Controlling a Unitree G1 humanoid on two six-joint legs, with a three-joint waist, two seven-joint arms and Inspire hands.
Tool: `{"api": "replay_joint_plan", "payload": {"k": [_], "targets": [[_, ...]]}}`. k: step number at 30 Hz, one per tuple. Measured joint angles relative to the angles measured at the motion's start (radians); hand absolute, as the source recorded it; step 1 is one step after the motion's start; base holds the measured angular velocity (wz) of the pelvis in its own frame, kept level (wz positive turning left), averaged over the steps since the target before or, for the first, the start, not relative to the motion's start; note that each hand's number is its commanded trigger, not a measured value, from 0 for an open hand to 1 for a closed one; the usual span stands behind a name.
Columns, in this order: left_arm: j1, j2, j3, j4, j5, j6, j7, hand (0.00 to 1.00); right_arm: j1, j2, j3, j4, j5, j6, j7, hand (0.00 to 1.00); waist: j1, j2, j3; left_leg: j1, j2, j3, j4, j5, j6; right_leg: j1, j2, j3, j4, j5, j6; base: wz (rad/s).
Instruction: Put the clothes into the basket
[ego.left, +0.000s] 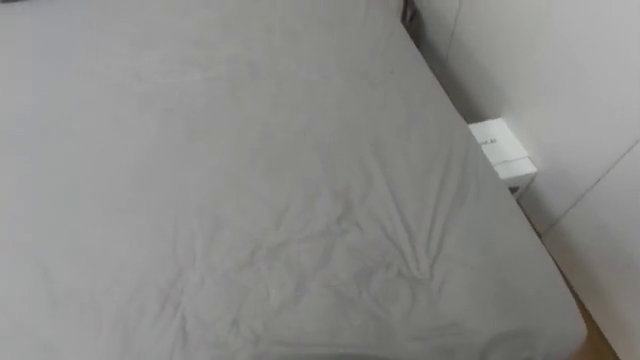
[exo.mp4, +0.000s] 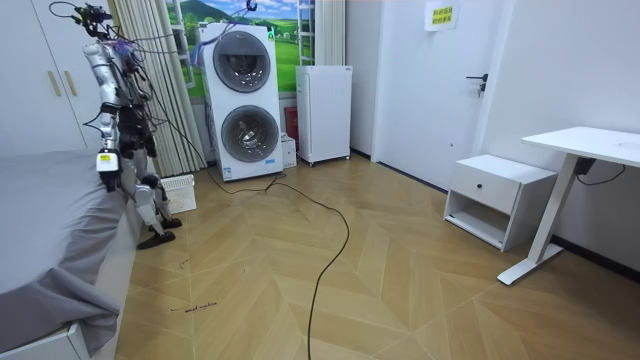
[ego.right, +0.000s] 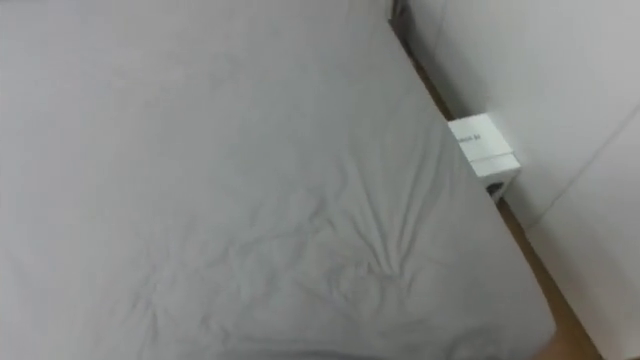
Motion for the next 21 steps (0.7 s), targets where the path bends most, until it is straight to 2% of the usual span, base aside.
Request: {"api": "replay_joint_plan", "payload": {"k": [2,4,6,7,8,10,12,16,21], "targets": [[-0.007,-0.005,0.005,0.000,-0.004,-0.007,0.016,0.00,0.000,0.015,0.044,-0.001,-0.038,0.002,0.010,0.00,0.011,-0.003,-0.0037,0.002,-0.006,-0.022,0.000,0.000,0.000,0.012,-0.003,-0.017,-0.005,-0.003,-0.002,0.39],[-0.016,-0.017,0.008,0.003,-0.005,-0.019,0.026,0.00,-0.012,0.021,0.093,-0.002,-0.089,0.011,0.041,0.00,0.038,-0.008,-0.0025,0.010,-0.016,-0.040,-0.004,0.001,0.001,0.026,-0.012,-0.043,-0.006,-0.014,0.001,0.28],[-0.017,-0.025,0.008,0.004,-0.004,-0.032,0.030,0.00,-0.019,0.024,0.120,-0.002,-0.120,0.018,0.057,0.00,0.047,-0.011,-0.0012,0.017,-0.027,-0.068,-0.006,0.002,0.003,0.044,-0.020,-0.068,-0.007,-0.023,0.004,0.44],[-0.020,-0.031,0.008,0.004,-0.004,-0.043,0.031,0.00,-0.014,0.023,0.120,0.009,-0.121,0.038,0.051,0.00,0.058,-0.016,-0.0006,0.019,-0.031,-0.082,-0.007,0.001,0.004,0.051,-0.025,-0.079,-0.007,-0.031,0.007,0.44],[-0.020,-0.034,0.009,0.004,-0.002,-0.051,0.032,0.00,-0.010,0.020,0.121,0.011,-0.123,0.044,0.052,0.00,0.069,-0.015,-0.0013,0.020,-0.031,-0.083,-0.008,0.002,0.004,0.051,-0.025,-0.080,-0.007,-0.032,0.008,0.22],[-0.019,-0.045,0.010,0.004,-0.003,-0.069,0.032,0.00,-0.006,0.021,0.140,0.013,-0.155,0.051,0.054,0.00,0.091,-0.024,0.0046,0.018,-0.033,-0.084,-0.011,0.002,0.004,0.051,-0.028,-0.088,-0.012,-0.032,0.008,0.03],[-0.019,-0.059,0.009,0.004,-0.003,-0.074,0.032,0.00,-0.004,0.022,0.152,0.013,-0.194,0.057,0.055,0.00,0.104,-0.029,0.0065,0.018,-0.036,-0.084,-0.011,0.002,0.004,0.056,-0.027,-0.091,-0.019,-0.032,0.008,0.02],[-0.019,-0.075,0.009,0.004,-0.002,-0.081,0.032,0.00,-0.003,0.022,0.165,0.013,-0.217,0.064,0.051,0.00,0.111,-0.031,0.0070,0.018,-0.035,-0.084,-0.011,0.002,0.004,0.056,-0.027,-0.092,-0.020,-0.033,0.009,0.00],[-0.018,-0.077,0.009,0.004,-0.001,-0.084,0.031,0.00,-0.003,0.023,0.178,0.013,-0.218,0.064,0.040,0.00,0.112,-0.031,0.0065,0.020,-0.035,-0.084,-0.011,0.002,0.005,0.057,-0.027,-0.090,-0.020,-0.034,0.010,0.00]]}}
